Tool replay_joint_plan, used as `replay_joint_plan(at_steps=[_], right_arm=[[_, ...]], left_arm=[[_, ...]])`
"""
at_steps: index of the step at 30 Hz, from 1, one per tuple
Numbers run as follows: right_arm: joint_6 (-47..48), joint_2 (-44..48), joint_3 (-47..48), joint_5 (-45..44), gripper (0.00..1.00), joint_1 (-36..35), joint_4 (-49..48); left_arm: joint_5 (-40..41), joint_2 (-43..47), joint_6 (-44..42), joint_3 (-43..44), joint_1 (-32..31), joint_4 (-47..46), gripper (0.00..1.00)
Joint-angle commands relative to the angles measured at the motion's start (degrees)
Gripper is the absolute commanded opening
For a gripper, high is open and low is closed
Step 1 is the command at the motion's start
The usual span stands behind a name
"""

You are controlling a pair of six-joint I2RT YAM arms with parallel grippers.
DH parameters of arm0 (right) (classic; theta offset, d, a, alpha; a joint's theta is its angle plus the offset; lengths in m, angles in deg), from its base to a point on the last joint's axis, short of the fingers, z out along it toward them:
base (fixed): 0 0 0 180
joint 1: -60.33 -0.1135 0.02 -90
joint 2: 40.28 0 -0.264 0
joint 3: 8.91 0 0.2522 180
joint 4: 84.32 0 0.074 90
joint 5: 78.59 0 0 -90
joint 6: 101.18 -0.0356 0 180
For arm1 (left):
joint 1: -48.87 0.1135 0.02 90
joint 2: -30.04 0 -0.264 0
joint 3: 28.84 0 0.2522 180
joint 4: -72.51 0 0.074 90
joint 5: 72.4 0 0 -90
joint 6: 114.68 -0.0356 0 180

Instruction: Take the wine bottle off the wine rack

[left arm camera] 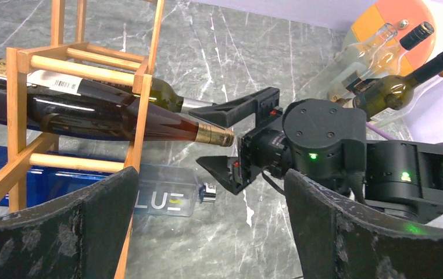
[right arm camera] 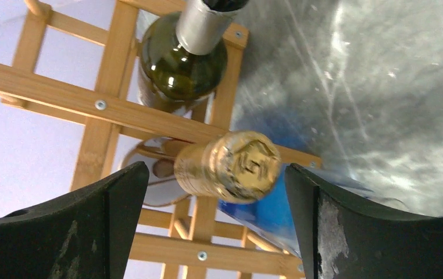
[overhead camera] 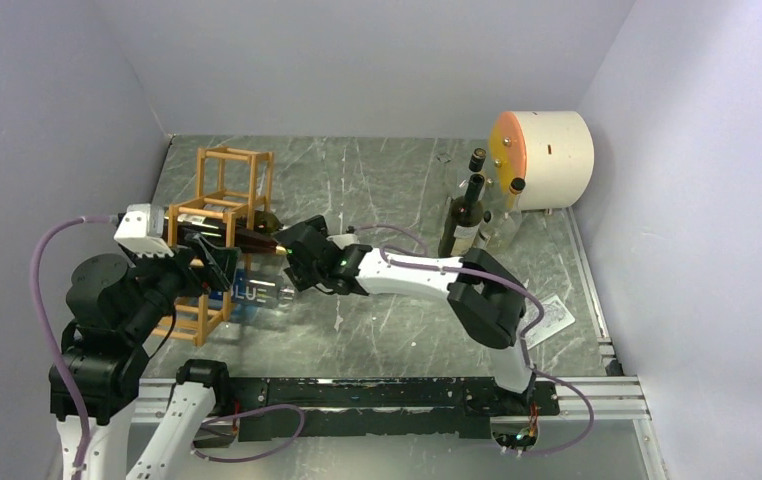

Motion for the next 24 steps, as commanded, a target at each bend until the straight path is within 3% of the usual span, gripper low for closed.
replay_joint_plan(at_steps=[1, 14, 17, 21, 24], right_arm=[[-5.6, -2.9, 4.0, -5.5, 0.88, 0.2, -3.7], [-11.4, -9.7, 7.0, -9.3, 0.64, 0.4, -10.0], [-11.0, -10.4, 6.2, -9.7, 0.54, 0.4, -14.6], [-9.7, -11.1, 6.8, -10.5, 0.5, 0.3, -16.1], [-10.7, -11.0, 4.7, -11.0, 0.37, 0.2, -19.7]], left_arm=[[-1.5, 1.3, 0.0, 1.1, -0.3, 1.8, 0.98], [0.4, 2.7, -0.1, 0.4, -1.0, 3.0, 0.98], [-0.1, 2.5, -0.2, -0.6, -1.2, 2.5, 0.98], [0.6, 2.0, -0.5, -0.9, -1.4, 2.0, 0.98], [2.4, 1.7, -1.1, -0.5, -1.4, 2.3, 0.98]])
